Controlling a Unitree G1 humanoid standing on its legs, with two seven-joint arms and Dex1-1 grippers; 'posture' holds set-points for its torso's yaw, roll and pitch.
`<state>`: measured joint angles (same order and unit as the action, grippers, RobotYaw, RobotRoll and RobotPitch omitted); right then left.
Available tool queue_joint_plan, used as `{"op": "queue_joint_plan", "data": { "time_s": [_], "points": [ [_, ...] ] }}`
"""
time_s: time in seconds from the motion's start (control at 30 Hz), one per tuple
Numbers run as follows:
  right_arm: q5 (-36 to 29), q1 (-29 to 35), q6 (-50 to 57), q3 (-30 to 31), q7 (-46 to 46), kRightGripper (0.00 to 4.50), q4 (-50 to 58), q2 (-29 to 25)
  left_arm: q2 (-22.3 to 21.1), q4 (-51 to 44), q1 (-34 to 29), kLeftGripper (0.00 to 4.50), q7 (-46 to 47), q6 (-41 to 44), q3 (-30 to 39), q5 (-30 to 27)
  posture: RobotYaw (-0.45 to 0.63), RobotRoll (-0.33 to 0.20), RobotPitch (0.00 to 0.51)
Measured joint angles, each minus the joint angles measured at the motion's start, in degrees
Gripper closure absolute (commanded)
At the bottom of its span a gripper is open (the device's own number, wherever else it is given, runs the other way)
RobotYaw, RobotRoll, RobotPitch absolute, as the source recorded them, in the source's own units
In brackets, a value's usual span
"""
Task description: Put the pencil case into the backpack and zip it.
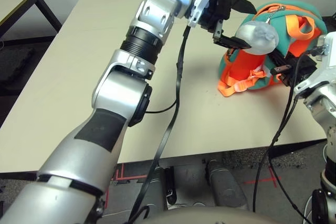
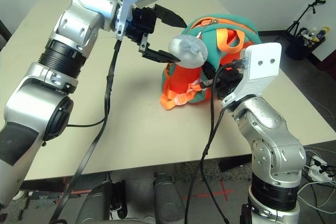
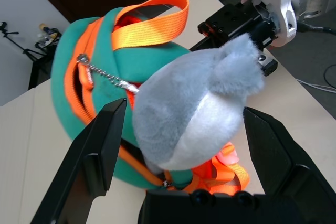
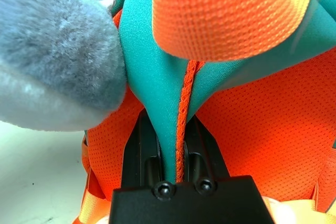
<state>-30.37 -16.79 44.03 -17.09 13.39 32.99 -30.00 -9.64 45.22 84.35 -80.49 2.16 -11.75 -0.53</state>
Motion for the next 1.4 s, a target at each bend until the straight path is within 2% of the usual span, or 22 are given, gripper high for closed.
{"op": "queue_joint_plan", "data": {
  "time_s": [0.07,0.17,0.43,0.53,0.6,0.7,0.87,1.03,1.17,1.4],
  "points": [
    [0.01,0.01,-0.01,0.00,-0.04,4.24,0.02,0.08,0.25,1.07,0.00,0.00,0.04,-0.20,-0.48,0.10,-0.29,0.000,0.096],
    [0.02,0.02,-0.03,0.00,-0.16,4.24,0.07,0.20,0.81,2.81,-0.01,0.61,0.30,-0.56,-0.69,0.20,-0.29,0.000,0.098],
    [0.09,0.02,-0.10,0.09,-0.26,4.24,0.09,0.47,1.25,4.55,0.00,3.25,1.33,-1.17,-0.68,0.12,-0.28,0.000,0.097],
    [0.15,0.02,-0.22,0.17,-0.25,4.24,0.08,0.47,1.26,4.54,0.00,3.95,1.61,-0.74,-0.41,-0.14,-0.28,0.000,0.097],
    [0.20,0.02,-0.31,0.26,-0.23,4.24,0.08,0.47,1.25,4.54,0.01,4.25,1.61,-0.09,-0.17,-0.53,-0.27,0.000,0.094],
    [0.35,-0.04,-0.49,0.44,-0.23,4.24,0.05,0.48,0.49,4.54,0.36,4.29,2.05,1.44,1.58,-2.32,-0.26,0.000,0.095],
    [0.77,-0.14,-0.80,0.85,-0.07,4.24,-0.04,0.62,-4.80,4.67,3.32,4.29,4.69,6.18,6.21,-4.82,-0.25,0.000,0.100],
    [0.97,-0.22,-0.99,1.21,0.06,4.24,-0.04,0.81,-8.52,7.76,2.87,4.29,8.62,9.42,8.57,-6.27,-0.25,0.000,0.103],
    [0.97,-0.65,-1.05,1.79,0.24,4.24,-0.04,0.83,-10.17,8.69,0.81,4.29,11.44,11.39,9.65,-6.80,-0.24,0.000,0.105],
    [0.96,-0.88,-1.05,2.21,0.26,4.24,-0.04,0.97,-11.60,8.98,-6.96,4.29,14.87,13.51,10.29,-7.81,-0.25,0.000,0.110]
  ]
}}
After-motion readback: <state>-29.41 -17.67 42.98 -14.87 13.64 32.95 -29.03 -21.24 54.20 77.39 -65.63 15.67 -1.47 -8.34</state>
